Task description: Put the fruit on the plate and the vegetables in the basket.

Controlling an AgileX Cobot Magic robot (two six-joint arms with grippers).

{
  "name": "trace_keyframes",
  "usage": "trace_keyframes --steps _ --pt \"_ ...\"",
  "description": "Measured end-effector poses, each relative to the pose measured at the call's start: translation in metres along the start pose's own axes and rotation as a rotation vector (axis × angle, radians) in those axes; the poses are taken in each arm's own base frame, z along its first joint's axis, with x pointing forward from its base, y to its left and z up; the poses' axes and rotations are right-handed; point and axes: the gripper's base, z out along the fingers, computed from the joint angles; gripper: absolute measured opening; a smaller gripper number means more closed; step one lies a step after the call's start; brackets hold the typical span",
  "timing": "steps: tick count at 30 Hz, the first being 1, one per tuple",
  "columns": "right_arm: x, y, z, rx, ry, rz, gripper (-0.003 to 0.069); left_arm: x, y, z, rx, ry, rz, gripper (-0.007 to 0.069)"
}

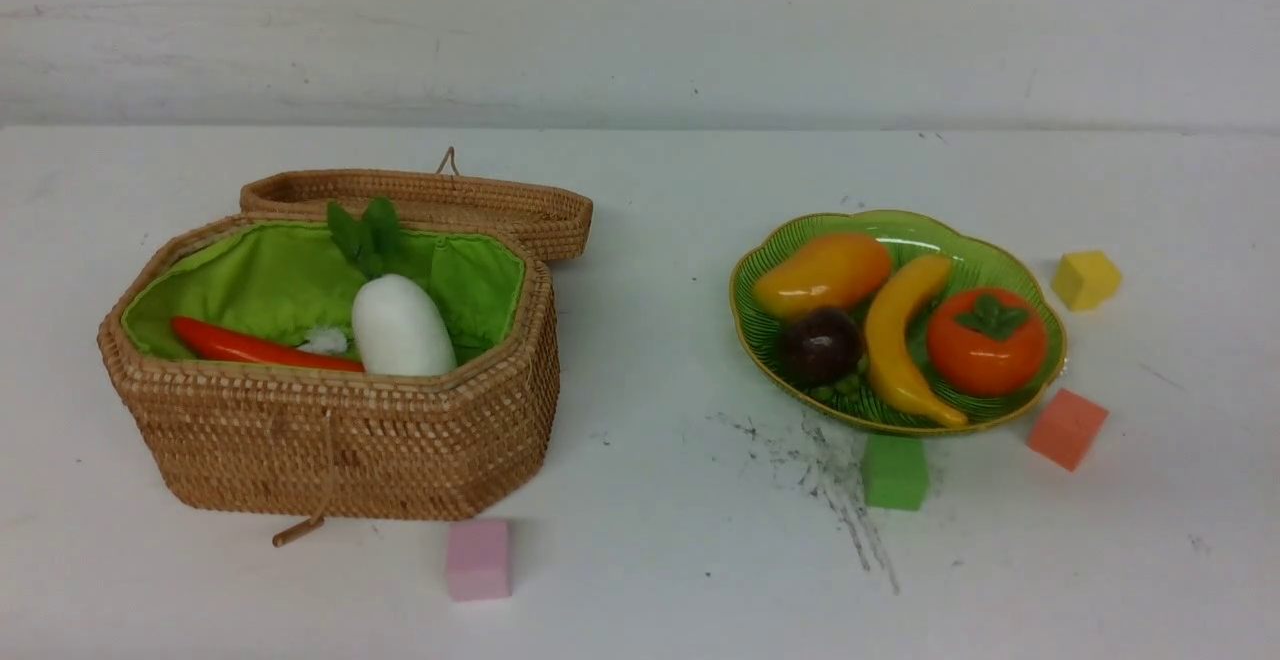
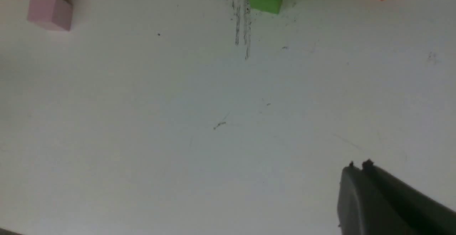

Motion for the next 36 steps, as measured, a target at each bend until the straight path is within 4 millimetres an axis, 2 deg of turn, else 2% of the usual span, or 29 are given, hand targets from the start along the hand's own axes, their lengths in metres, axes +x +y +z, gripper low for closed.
trace_keyframes --steps 7,10,14,15,18,19,20,21,22,23,25,27,28,36 --pt "0.009 0.002 -0.015 0.001 -0.054 -0.022 -0.0006 0.0 0.0 0.0 0.0 0.0 0.0 0.0239" --pt "0.013 -0.004 -0.018 0.059 -0.092 -0.141 -0.0006 0.0 0.0 0.0 0.0 0.0 0.0 0.0239" --pt "0.025 -0.012 -0.017 0.111 -0.262 -0.148 -0.0004 0.0 0.0 0.0 0.0 0.0 0.0 0.0239" --pt "0.036 -0.015 -0.015 0.128 -0.389 -0.13 -0.0003 0.0 0.0 0.0 0.0 0.0 0.0 0.0239" --pt "0.064 -0.022 0.001 0.164 -0.537 -0.091 -0.0002 0.0 0.0 0.0 0.0 0.0 0.0 0.0239" --pt "0.076 -0.026 0.011 0.185 -0.58 -0.08 -0.0001 0.0 0.0 0.0 0.0 0.0 0.0 0.0239" --pt "0.095 -0.032 0.029 0.208 -0.609 -0.065 -0.0001 0.0 0.0 0.0 0.0 0.0 0.0 0.0239" --pt "0.099 -0.033 0.03 0.214 -0.626 -0.064 0.0 0.0 0.0 0.0 0.0 0.0 0.0 0.0239" --pt "0.12 -0.039 0.049 0.24 -0.673 -0.05 0.0001 0.0 0.0 0.0 0.0 0.0 0.0 0.0239" --pt "0.122 -0.04 0.053 0.24 -0.668 -0.047 0.0001 0.0 0.0 0.0 0.0 0.0 0.0 0.0239" --pt "0.166 -0.051 0.097 0.271 -0.733 -0.019 0.0003 0.0 0.0 0.0 0.0 0.0 0.0 0.0239" --pt "0.177 -0.053 0.109 0.275 -0.736 -0.012 0.0004 0.0 0.0 0.0 0.0 0.0 0.0 0.0239" --pt "0.187 -0.055 0.119 0.269 -0.672 -0.004 0.0003 0.0 0.0 0.0 0.0 0.001 0.0 0.0239" --pt "0.188 -0.054 0.119 0.26 -0.673 0.009 0.001 0.0 0.0 0.0 -0.001 0.003 0.0 0.0239"
